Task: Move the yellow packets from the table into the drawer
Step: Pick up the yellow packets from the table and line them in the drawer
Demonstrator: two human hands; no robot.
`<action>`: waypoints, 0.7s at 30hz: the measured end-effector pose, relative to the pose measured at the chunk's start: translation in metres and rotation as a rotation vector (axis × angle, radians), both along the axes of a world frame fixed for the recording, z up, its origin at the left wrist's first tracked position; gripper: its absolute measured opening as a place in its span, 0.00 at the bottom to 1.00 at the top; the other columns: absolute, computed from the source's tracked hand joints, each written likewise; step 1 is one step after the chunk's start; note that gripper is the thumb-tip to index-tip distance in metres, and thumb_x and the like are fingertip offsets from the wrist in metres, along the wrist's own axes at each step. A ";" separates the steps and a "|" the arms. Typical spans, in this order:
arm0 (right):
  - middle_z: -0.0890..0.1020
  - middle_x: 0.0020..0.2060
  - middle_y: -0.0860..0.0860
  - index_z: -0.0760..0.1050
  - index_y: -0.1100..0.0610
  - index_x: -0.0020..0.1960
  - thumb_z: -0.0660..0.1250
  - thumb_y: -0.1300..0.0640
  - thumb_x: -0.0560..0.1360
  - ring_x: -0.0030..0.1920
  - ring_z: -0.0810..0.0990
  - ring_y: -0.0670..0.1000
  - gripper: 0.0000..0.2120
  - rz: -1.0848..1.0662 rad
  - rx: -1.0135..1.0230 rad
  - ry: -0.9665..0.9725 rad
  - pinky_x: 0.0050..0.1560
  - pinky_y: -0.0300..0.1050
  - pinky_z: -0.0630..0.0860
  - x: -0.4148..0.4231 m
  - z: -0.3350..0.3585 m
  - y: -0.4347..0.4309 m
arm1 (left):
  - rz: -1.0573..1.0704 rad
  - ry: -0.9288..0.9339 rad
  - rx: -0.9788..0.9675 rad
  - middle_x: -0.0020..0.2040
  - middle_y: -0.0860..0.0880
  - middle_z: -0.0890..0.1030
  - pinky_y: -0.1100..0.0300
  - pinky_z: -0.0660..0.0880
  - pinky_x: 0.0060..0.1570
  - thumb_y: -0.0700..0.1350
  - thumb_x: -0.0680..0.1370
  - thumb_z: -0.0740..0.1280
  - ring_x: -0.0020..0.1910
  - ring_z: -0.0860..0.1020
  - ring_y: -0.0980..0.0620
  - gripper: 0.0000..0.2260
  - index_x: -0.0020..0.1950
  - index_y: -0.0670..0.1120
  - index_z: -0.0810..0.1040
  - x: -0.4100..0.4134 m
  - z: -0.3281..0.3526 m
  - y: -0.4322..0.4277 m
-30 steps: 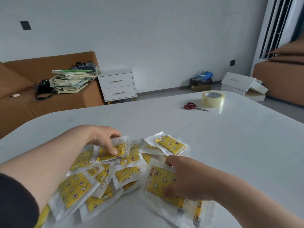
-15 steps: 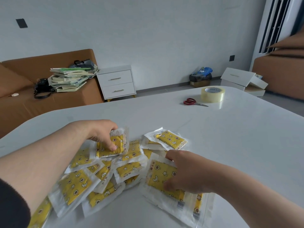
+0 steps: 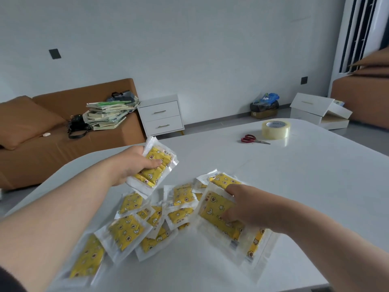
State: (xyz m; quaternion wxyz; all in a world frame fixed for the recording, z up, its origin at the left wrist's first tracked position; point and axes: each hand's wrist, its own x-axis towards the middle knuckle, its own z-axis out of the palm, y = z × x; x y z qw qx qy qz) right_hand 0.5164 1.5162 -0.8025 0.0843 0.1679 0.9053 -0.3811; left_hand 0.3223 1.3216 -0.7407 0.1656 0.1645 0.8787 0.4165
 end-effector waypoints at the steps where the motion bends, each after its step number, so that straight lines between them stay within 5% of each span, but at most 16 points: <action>1: 0.80 0.48 0.51 0.73 0.50 0.53 0.68 0.54 0.73 0.49 0.82 0.54 0.10 -0.019 -0.018 0.007 0.51 0.51 0.82 0.005 0.006 -0.001 | 0.051 -0.074 0.071 0.43 0.42 0.84 0.52 0.80 0.46 0.40 0.76 0.70 0.40 0.82 0.45 0.07 0.53 0.40 0.78 0.012 0.003 -0.007; 6: 0.82 0.47 0.54 0.75 0.52 0.51 0.66 0.58 0.71 0.48 0.83 0.57 0.09 -0.083 -0.048 0.058 0.51 0.53 0.82 0.043 0.036 -0.011 | 0.193 -0.329 0.289 0.36 0.43 0.83 0.54 0.79 0.39 0.37 0.78 0.64 0.33 0.81 0.46 0.05 0.48 0.40 0.80 0.092 0.009 -0.042; 12: 0.80 0.45 0.52 0.74 0.51 0.53 0.65 0.59 0.73 0.43 0.80 0.53 0.09 -0.134 -0.108 0.072 0.42 0.45 0.80 0.105 0.043 -0.044 | 0.284 -0.388 0.475 0.46 0.39 0.84 0.48 0.82 0.35 0.35 0.75 0.68 0.38 0.84 0.43 0.09 0.55 0.40 0.78 0.197 -0.010 -0.074; 15: 0.79 0.46 0.51 0.73 0.52 0.55 0.65 0.59 0.75 0.42 0.77 0.51 0.09 -0.130 -0.080 0.040 0.36 0.41 0.73 0.132 0.036 -0.054 | 0.334 -0.420 0.467 0.54 0.37 0.82 0.41 0.79 0.49 0.37 0.73 0.72 0.51 0.82 0.40 0.16 0.59 0.40 0.76 0.236 -0.030 -0.082; 18: 0.81 0.49 0.53 0.75 0.53 0.55 0.66 0.59 0.75 0.48 0.79 0.54 0.10 -0.176 -0.099 0.010 0.46 0.45 0.76 0.150 0.032 -0.053 | 0.381 -0.452 0.479 0.55 0.41 0.82 0.40 0.71 0.63 0.41 0.71 0.74 0.56 0.79 0.42 0.17 0.58 0.41 0.77 0.263 -0.052 -0.083; 21: 0.83 0.51 0.57 0.78 0.55 0.53 0.68 0.58 0.71 0.52 0.82 0.59 0.11 -0.260 -0.186 -0.022 0.57 0.55 0.79 0.168 0.026 -0.044 | 0.406 -0.514 0.476 0.43 0.43 0.84 0.44 0.77 0.54 0.39 0.75 0.70 0.44 0.81 0.45 0.08 0.53 0.40 0.79 0.284 -0.066 -0.078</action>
